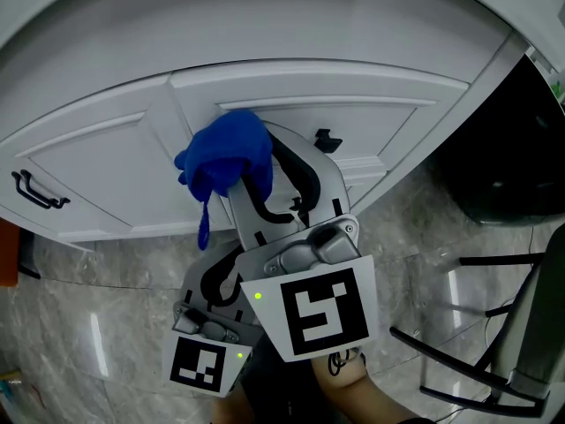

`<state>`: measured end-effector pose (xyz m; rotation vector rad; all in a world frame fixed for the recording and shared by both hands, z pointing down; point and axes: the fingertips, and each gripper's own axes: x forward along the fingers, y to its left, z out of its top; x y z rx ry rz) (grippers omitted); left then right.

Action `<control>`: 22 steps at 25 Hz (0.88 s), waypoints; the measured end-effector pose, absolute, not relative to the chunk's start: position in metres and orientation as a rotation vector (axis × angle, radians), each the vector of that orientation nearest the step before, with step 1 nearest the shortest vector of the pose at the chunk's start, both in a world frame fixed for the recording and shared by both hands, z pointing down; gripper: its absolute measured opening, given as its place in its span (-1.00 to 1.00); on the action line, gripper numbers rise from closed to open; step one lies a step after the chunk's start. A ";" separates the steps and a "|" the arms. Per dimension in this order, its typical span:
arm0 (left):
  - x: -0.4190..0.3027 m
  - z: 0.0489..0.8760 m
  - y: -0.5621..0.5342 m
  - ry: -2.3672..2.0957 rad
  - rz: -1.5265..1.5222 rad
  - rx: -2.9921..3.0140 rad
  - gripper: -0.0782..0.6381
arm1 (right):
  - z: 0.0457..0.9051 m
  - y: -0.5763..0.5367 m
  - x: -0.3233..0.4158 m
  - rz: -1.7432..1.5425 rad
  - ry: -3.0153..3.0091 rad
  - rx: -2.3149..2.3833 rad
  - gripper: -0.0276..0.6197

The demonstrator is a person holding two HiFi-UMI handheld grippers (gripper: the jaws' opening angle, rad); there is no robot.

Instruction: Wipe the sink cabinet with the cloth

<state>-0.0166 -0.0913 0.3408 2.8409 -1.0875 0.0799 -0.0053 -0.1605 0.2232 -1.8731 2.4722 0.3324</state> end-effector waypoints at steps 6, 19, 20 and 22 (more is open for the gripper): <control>-0.007 0.340 -0.087 -1.069 0.084 2.848 -0.77 | 0.222 -0.158 0.018 0.325 2.414 -1.936 -0.55; -0.007 0.341 -0.086 -1.055 0.083 2.844 -0.77 | 0.217 -0.157 0.047 0.312 2.324 -1.992 -0.55; -0.007 0.340 -0.085 -1.053 0.081 2.845 -0.77 | 0.217 -0.156 0.050 0.311 2.316 -2.000 -0.55; -0.005 0.341 -0.085 -1.037 0.086 2.853 -0.77 | 0.215 -0.155 0.057 0.318 2.294 -2.016 -0.55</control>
